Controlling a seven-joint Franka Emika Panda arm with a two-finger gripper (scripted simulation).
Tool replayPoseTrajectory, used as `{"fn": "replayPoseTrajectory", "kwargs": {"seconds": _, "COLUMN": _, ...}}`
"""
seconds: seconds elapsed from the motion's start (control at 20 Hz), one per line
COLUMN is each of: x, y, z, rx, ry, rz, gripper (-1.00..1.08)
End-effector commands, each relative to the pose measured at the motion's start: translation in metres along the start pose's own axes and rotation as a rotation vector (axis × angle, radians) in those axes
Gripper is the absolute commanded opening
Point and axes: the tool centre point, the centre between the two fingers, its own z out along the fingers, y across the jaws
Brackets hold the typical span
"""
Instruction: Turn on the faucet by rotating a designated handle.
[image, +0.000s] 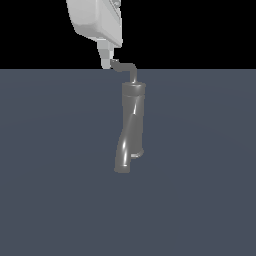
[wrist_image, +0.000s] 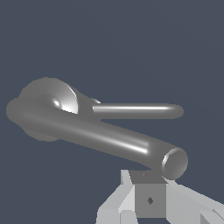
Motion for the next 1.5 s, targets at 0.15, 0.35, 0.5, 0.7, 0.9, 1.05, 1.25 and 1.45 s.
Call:
{"fn": "replayPoseTrajectory", "kwargs": {"seconds": 0.15, "x": 0.034, "y": 0.003, "z": 0.0, "rx": -0.002, "ry": 0.0, "rz": 0.01, "gripper": -1.0}}
{"fn": "replayPoseTrajectory", "kwargs": {"seconds": 0.35, "x": 0.058, "y": 0.005, "z": 0.0, "rx": -0.003, "ry": 0.0, "rz": 0.012, "gripper": -1.0}}
{"fn": "replayPoseTrajectory", "kwargs": {"seconds": 0.5, "x": 0.076, "y": 0.007, "z": 0.0, "rx": -0.004, "ry": 0.0, "rz": 0.014, "gripper": -1.0}}
{"fn": "replayPoseTrajectory", "kwargs": {"seconds": 0.7, "x": 0.063, "y": 0.006, "z": 0.0, "rx": -0.002, "ry": 0.001, "rz": -0.022, "gripper": -1.0}}
{"fn": "replayPoseTrajectory", "kwargs": {"seconds": 0.9, "x": 0.077, "y": -0.004, "z": 0.0, "rx": -0.002, "ry": 0.001, "rz": -0.015, "gripper": -1.0}}
{"fn": "replayPoseTrajectory", "kwargs": {"seconds": 1.05, "x": 0.087, "y": -0.011, "z": 0.0, "rx": -0.003, "ry": 0.001, "rz": -0.011, "gripper": -1.0}}
{"fn": "replayPoseTrajectory", "kwargs": {"seconds": 1.25, "x": 0.101, "y": -0.02, "z": 0.0, "rx": -0.003, "ry": 0.001, "rz": -0.005, "gripper": -1.0}}
{"fn": "replayPoseTrajectory", "kwargs": {"seconds": 1.45, "x": 0.113, "y": -0.028, "z": 0.0, "rx": -0.003, "ry": 0.001, "rz": 0.001, "gripper": -1.0}}
